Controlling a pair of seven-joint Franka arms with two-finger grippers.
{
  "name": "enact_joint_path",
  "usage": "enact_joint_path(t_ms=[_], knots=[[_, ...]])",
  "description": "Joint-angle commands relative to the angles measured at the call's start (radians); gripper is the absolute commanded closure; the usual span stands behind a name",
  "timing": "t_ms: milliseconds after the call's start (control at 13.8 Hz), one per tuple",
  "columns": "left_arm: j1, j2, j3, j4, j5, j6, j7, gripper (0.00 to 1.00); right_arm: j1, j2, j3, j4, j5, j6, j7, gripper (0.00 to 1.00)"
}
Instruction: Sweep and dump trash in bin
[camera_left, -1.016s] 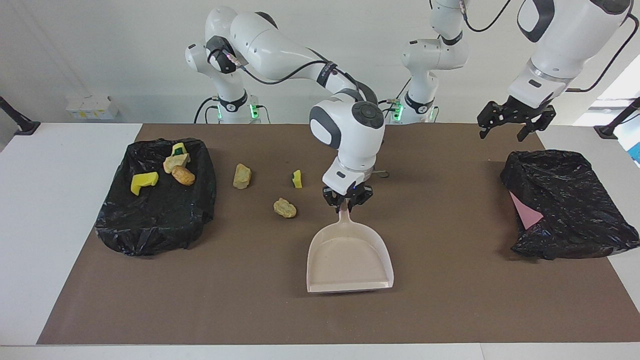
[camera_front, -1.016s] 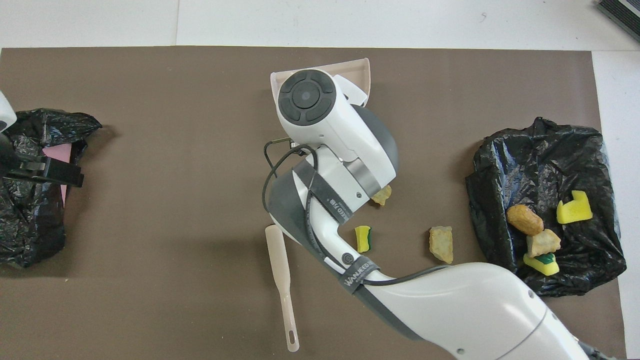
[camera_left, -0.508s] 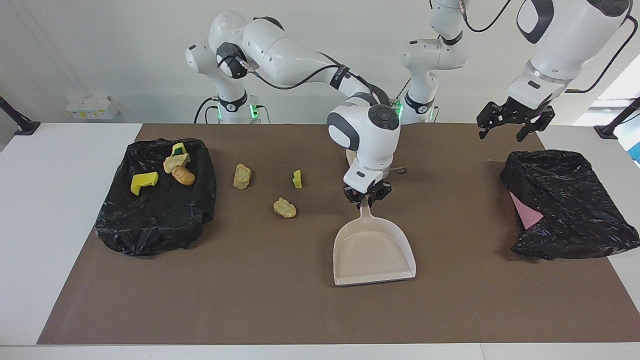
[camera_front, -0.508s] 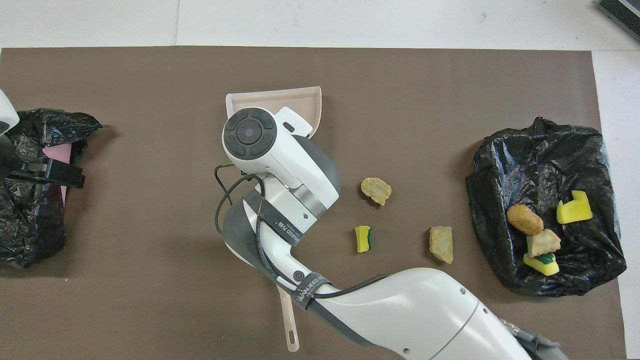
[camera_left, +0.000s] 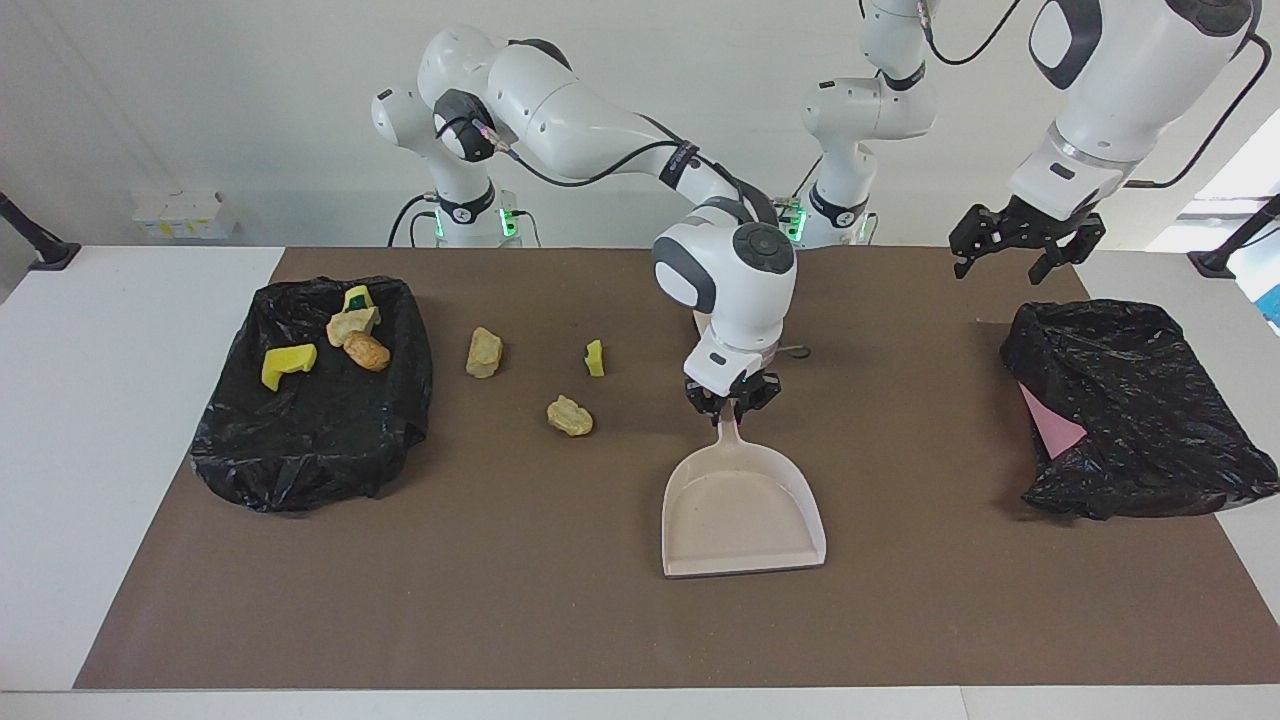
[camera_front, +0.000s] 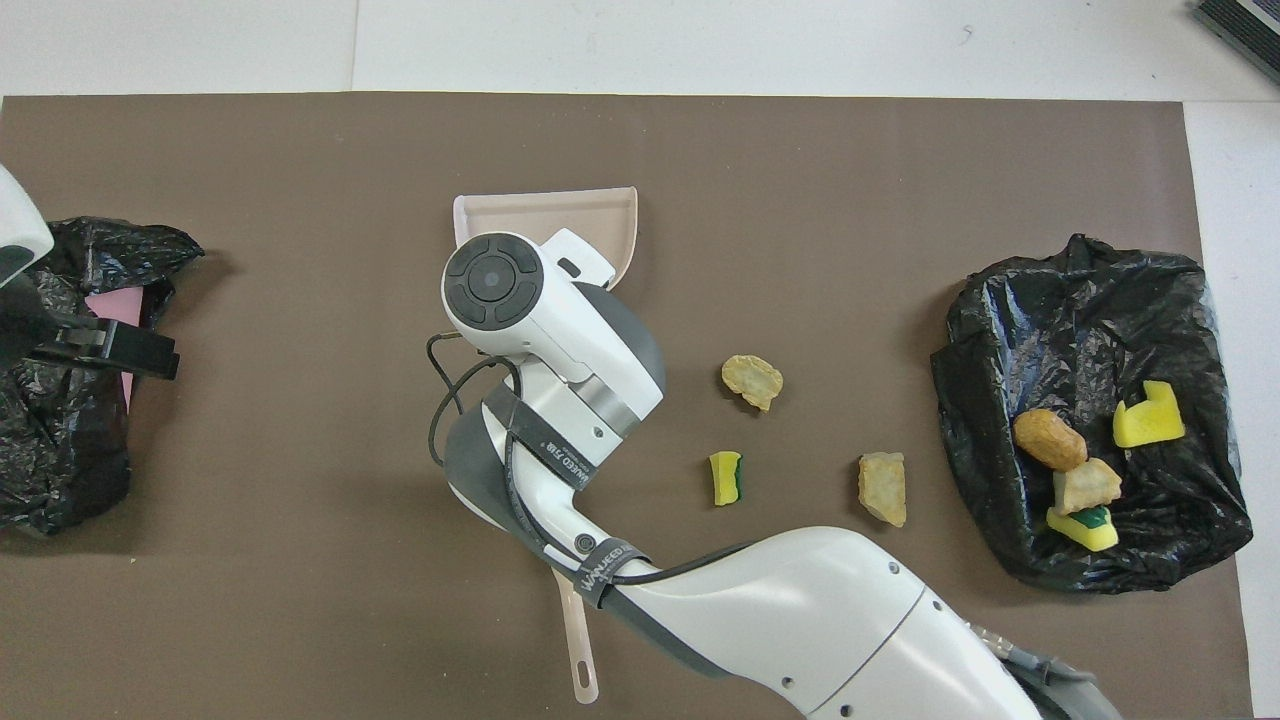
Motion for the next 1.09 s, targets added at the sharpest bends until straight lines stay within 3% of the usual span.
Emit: enact_joint_path(t_ms=[0, 145, 290, 580, 725, 870, 1016], knots=[[-0.029, -0.005, 0.009, -0.02, 0.006, 0.027, 0.005, 0.0, -0.02, -0.032, 0.002, -0.001, 0.049, -0.016, 0.012, 0.57], [-0.056, 0.014, 0.009, -0.022, 0.006, 0.039, -0.003, 0.0, -0.029, -0.097, 0.003, -0.005, 0.097, -0.058, 0.009, 0.46], [-0.081, 0.015, 0.009, -0.048, 0.006, 0.073, -0.003, 0.0, -0.018, -0.182, 0.005, -0.082, 0.1, -0.127, 0.006, 0.31], [-0.135, 0.049, 0.009, -0.066, 0.006, 0.166, -0.003, 0.0, -0.012, -0.489, 0.014, -0.468, 0.207, -0.121, -0.002, 0.28], [-0.165, 0.078, 0.008, -0.068, 0.003, 0.209, -0.009, 0.0, 0.024, -0.597, 0.017, -0.624, 0.235, -0.101, 0.001, 0.23], [-0.216, 0.116, 0.009, -0.068, 0.001, 0.264, -0.055, 0.0, 0.052, -0.684, 0.017, -0.792, 0.273, -0.015, 0.012, 0.0], [-0.254, 0.161, 0.009, -0.066, 0.003, 0.295, -0.104, 0.0, 0.074, -0.77, 0.017, -0.95, 0.319, 0.081, -0.002, 0.0]])
